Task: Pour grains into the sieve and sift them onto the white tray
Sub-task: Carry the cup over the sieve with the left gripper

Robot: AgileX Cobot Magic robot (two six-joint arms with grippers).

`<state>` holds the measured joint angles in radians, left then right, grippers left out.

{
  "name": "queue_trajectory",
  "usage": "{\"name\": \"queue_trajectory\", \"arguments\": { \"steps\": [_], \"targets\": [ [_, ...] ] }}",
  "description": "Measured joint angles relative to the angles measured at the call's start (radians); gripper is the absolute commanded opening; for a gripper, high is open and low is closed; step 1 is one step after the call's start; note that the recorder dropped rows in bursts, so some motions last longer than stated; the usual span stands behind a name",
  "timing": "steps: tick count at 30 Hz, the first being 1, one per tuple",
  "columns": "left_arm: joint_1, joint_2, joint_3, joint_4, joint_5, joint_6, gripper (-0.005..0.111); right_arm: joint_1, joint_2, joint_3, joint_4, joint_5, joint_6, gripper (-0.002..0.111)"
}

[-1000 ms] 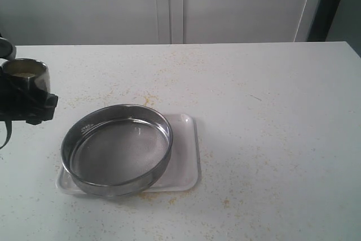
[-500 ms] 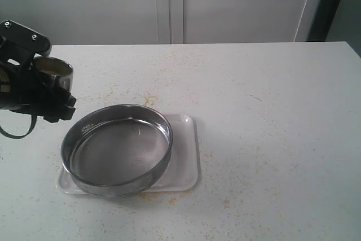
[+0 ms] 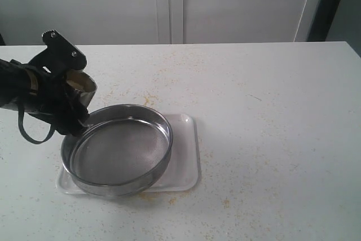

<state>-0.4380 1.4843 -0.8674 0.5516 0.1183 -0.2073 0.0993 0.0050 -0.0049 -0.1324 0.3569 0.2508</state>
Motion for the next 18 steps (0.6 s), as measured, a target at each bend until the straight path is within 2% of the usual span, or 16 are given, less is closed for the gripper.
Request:
{"name": "queue_trajectory", "arguments": {
  "steps": [9, 18],
  "targets": [
    [0.000, 0.000, -0.021, 0.027, 0.037, 0.006, 0.000, 0.000, 0.000, 0.000, 0.000, 0.000, 0.000, 0.000],
    [-0.017, 0.000, -0.021, 0.137, 0.076, 0.006, 0.000, 0.000, 0.000, 0.000, 0.000, 0.000, 0.000, 0.000]
  ]
}}
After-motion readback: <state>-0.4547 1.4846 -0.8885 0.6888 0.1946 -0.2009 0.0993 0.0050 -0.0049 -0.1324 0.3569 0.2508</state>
